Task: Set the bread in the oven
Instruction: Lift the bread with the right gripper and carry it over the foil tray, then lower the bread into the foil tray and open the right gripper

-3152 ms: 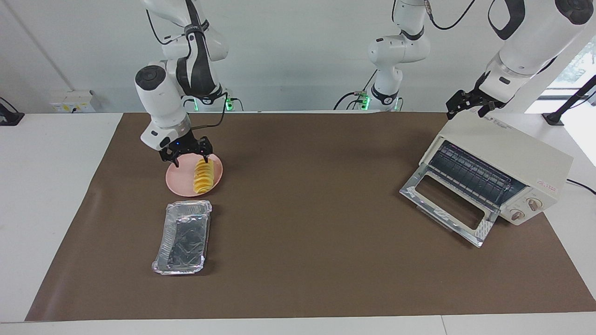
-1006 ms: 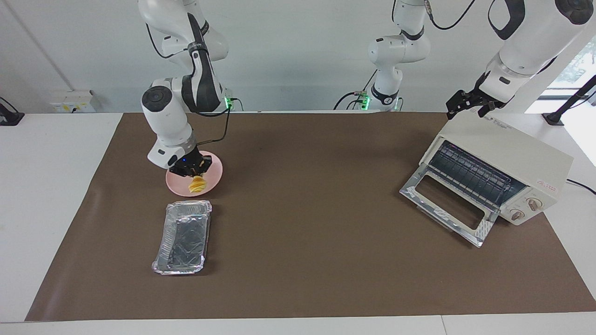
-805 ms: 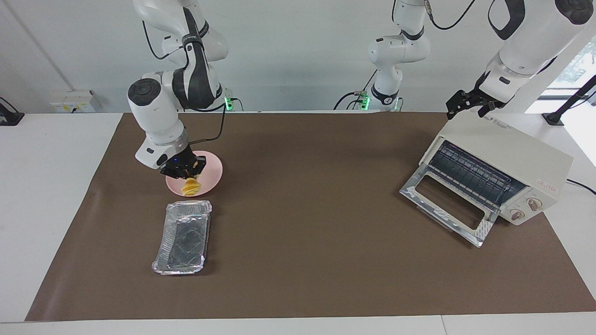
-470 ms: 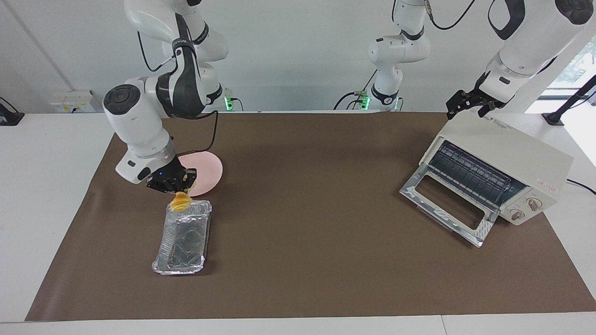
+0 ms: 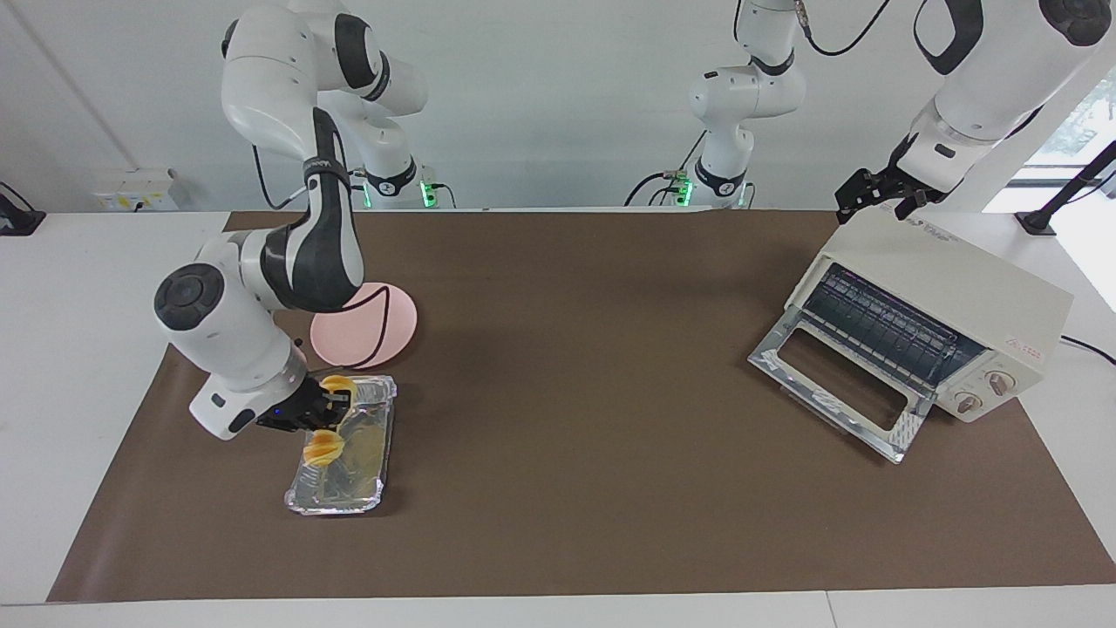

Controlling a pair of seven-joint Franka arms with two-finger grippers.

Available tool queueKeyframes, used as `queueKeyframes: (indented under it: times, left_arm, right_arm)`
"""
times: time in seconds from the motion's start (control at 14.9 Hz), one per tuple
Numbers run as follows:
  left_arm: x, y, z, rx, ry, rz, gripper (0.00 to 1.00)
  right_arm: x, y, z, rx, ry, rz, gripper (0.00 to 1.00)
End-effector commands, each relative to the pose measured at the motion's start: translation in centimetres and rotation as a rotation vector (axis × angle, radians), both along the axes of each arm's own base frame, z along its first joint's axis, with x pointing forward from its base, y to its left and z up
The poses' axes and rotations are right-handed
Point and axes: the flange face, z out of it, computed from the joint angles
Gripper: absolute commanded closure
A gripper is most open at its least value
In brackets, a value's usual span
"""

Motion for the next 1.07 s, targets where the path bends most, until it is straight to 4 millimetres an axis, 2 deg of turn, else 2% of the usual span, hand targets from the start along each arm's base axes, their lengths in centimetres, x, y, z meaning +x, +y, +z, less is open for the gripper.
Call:
queueKeyframes:
  times: [0.0, 0.34, 0.67, 0.74, 0.8, 1.01]
  left_arm:
    - [-0.6, 0.0, 0.3, 0.000, -0.002, -0.001, 0.00]
    - [-0.6, 0.0, 0.3, 0.000, -0.002, -0.001, 0.00]
    - [-0.6, 0.0, 0.3, 0.000, -0.002, -0.001, 0.00]
    - [-0.6, 0.0, 0.3, 0.000, -0.002, -0.001, 0.00]
    - [-0.6, 0.0, 0.3, 0.000, -0.002, -0.001, 0.00]
    - [-0.6, 0.0, 0.3, 0.000, -0.002, -0.001, 0.00]
  right_arm:
    - [1.0, 0.6, -0.5, 0.010, -0.047, -0.025, 1.00]
    - [-0.2, 1.2, -4.2, 0.007, -0.053, -0.052, 1.00]
    - [-0.8, 0.9, -4.7, 0.006, -0.045, -0.056, 1.00]
    - [-0.8, 0.8, -4.7, 0.007, -0.040, -0.058, 0.45]
    - [-0.7, 0.5, -4.5, 0.012, -0.039, -0.066, 0.00]
    - [-0.9, 0.2, -2.2, 0.016, -0.006, -0.066, 0.00]
